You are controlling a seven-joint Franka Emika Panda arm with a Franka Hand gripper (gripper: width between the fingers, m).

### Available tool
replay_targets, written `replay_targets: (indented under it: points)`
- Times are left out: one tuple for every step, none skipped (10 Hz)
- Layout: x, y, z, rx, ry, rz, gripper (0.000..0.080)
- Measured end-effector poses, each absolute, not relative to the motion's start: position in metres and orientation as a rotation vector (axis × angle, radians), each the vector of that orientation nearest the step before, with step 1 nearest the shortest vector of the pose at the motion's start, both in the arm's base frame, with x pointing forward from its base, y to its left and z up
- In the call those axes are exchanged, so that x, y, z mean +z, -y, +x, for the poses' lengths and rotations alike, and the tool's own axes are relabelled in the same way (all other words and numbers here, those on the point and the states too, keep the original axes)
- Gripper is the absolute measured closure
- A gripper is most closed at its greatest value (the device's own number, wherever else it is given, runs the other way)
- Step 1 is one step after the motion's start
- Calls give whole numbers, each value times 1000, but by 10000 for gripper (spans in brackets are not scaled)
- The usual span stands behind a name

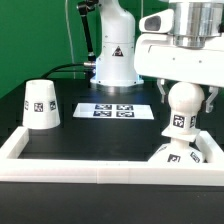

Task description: Assemble lamp

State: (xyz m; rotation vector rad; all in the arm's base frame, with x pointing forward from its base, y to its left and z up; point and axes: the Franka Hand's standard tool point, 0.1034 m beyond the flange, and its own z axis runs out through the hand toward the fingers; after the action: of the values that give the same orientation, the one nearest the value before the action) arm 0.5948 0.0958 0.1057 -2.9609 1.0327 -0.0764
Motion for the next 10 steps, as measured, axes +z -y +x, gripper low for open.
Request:
replay_targets:
  points:
    - [105,-96,595,-78,-997,-2973,146]
    - [105,-96,595,-78,-992,-2975,146]
    - [105,-97,595,-78,-990,-2975,114]
    - [105,-97,595,-78,-987,-2976,102]
    - [105,-97,595,-78,-983,-2977,102]
    - [105,-98,594,-80,-963,-2984,101]
    - [108,-100,588,-114,-849,-3021,101]
    - [112,-103,575,-136,-762,-3044,101]
    - [118,-103,563,-163,-674,-3056,101]
    - [124,-99,553,-185,-577,-3069,101]
